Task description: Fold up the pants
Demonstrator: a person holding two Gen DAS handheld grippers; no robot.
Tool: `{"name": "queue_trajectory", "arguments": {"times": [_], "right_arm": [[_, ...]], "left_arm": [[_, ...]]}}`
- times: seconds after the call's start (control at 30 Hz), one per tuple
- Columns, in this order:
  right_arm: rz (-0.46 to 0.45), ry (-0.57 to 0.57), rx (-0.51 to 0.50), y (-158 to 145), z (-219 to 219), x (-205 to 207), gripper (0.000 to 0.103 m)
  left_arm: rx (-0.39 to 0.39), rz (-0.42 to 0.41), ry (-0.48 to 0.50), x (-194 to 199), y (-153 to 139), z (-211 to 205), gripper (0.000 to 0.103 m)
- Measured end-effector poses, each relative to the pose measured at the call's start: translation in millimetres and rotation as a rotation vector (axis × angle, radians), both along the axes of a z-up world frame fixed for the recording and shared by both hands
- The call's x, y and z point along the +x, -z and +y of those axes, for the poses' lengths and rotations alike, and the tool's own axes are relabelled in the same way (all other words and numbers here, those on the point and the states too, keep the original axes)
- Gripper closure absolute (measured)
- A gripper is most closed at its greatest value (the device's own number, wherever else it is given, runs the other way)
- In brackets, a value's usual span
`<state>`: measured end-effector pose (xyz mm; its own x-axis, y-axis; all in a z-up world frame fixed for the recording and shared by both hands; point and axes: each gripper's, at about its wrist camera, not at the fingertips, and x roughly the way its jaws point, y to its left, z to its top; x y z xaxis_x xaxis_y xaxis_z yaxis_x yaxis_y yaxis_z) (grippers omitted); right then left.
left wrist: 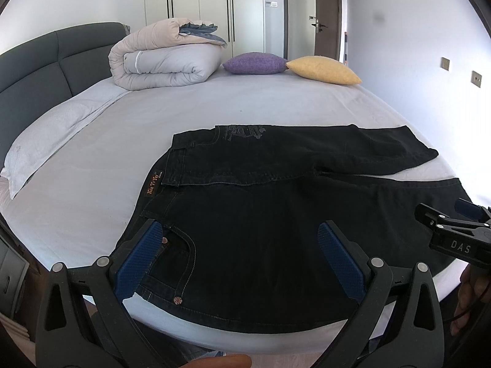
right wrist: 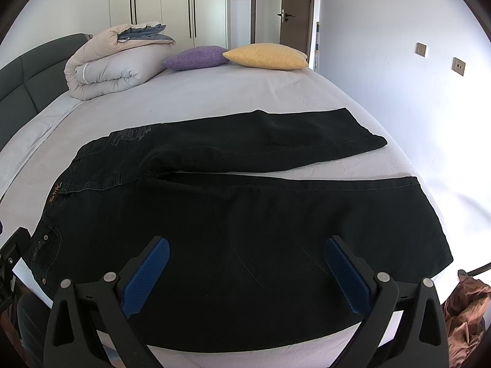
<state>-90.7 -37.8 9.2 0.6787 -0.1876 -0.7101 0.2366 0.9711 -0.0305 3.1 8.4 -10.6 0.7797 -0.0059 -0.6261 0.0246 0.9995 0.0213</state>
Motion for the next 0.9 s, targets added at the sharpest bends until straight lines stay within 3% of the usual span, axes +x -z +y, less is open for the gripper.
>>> {"name": "queue_trajectory", "arguments": {"times": [0.1,0.9], "right_arm": [[0.0,0.0,0.0,-0.1,0.0,0.0,0.0],[0.004,0.0,-0.001,7.1,5.5,-3.0,0.0]], "left_arm": [[-0.002,0.001,-0.003,0.4,12.0,6.4,0.0],[-0.001,0.005,-0.003,0.2,12.6,7.1,0.0]]}}
